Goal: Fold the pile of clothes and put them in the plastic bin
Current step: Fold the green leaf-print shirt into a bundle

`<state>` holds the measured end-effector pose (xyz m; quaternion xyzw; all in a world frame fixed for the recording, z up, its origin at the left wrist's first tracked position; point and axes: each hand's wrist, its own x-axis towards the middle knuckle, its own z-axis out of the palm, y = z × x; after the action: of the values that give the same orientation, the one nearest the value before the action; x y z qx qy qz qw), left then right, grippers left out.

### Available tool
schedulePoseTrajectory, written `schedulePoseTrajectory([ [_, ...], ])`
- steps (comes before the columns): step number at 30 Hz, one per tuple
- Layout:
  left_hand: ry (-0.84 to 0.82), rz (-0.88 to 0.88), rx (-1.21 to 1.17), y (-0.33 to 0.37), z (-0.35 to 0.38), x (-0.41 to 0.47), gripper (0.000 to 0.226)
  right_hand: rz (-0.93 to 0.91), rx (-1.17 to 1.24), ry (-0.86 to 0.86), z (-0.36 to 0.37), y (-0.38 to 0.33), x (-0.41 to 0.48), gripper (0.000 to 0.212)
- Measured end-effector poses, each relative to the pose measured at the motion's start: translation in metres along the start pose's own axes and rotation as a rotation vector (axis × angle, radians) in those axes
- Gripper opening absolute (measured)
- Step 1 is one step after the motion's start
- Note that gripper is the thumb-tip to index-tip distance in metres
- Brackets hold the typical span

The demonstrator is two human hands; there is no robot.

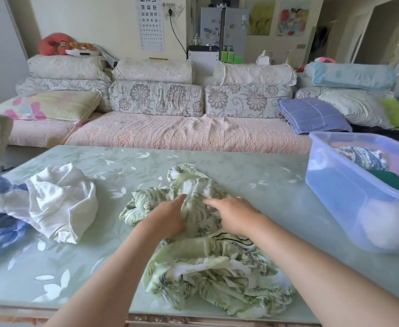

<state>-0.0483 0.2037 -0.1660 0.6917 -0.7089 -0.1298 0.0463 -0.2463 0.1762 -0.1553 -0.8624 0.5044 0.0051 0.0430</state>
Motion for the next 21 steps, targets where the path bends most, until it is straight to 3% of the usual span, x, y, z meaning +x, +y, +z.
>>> schedulePoseTrajectory([
  [3,0.18,-0.02,-0.159,-0.004,-0.006,0.01,0.046,-0.036,-0.027,0.197,-0.011,-0.006,0.014,0.025],
  [6,0.349,0.003,-0.247,-0.008,-0.02,0.012,0.03,-0.043,0.258,0.388,-0.021,-0.004,0.026,0.027],
  [10,0.332,0.031,-0.735,-0.004,-0.035,-0.004,0.024,0.038,0.866,0.266,-0.04,0.005,0.015,0.039],
  [13,0.083,0.041,-0.911,0.003,-0.044,-0.026,0.017,-0.045,0.854,0.025,-0.051,0.007,-0.006,0.025],
  [15,-0.293,0.004,-0.83,0.003,-0.045,-0.035,0.026,-0.025,0.752,-0.261,-0.051,0.008,-0.017,0.025],
  [17,-0.771,0.015,-0.671,0.005,-0.044,-0.044,0.033,0.116,0.678,-0.66,-0.049,0.008,-0.027,0.04],
  [18,-0.932,0.048,-0.588,0.007,-0.042,-0.046,0.036,0.164,0.632,-0.838,-0.047,0.006,-0.032,0.042],
  [19,-0.992,0.066,-0.541,0.009,-0.042,-0.049,0.038,0.168,0.569,-0.911,-0.048,0.002,-0.035,0.039],
  [20,-0.94,0.082,-0.52,0.01,-0.04,-0.048,0.035,0.133,0.5,-0.842,-0.047,-0.001,-0.034,0.031],
  [21,-0.771,0.117,-0.506,0.011,-0.039,-0.046,0.027,0.082,0.467,-0.669,-0.046,-0.003,-0.031,0.023],
])
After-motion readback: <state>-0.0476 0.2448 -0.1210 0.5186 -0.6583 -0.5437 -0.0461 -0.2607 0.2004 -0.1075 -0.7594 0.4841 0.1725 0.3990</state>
